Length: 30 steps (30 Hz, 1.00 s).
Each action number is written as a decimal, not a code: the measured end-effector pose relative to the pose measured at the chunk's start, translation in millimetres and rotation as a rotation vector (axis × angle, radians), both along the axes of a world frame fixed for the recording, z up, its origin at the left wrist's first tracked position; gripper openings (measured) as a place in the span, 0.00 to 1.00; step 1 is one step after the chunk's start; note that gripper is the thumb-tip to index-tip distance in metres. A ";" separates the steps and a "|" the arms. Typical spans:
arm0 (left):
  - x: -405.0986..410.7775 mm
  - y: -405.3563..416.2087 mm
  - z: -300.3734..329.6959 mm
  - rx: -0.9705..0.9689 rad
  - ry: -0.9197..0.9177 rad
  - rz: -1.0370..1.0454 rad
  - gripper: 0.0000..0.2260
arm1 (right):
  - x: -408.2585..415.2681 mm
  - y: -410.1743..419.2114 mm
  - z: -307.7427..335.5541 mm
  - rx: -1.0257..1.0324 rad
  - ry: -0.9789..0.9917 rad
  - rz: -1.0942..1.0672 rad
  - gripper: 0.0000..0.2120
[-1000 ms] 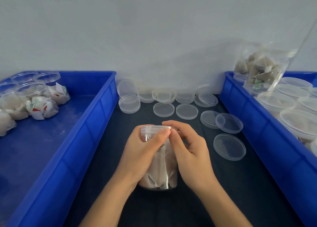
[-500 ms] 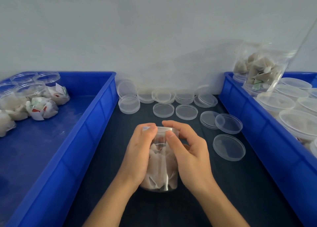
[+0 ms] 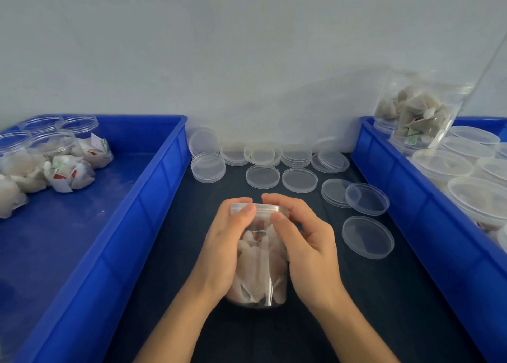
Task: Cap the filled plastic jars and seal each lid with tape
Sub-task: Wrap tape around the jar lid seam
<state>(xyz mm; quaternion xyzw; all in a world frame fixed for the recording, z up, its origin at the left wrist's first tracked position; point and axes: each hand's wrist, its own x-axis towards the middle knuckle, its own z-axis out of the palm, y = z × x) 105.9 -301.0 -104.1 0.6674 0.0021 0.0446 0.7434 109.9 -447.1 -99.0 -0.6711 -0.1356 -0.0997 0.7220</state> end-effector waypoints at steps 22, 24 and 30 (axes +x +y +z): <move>2.1 -4.7 -10.5 -0.024 -0.059 -0.105 0.27 | -3.2 0.1 -7.9 -0.223 -0.048 -0.092 0.18; 2.4 -6.3 -9.9 -0.019 -0.071 -0.093 0.28 | -3.6 4.4 -8.8 -0.199 -0.035 -0.043 0.19; 1.9 -11.9 -11.2 -0.008 -0.099 -0.043 0.18 | -1.3 4.6 -10.0 -0.051 -0.023 0.025 0.16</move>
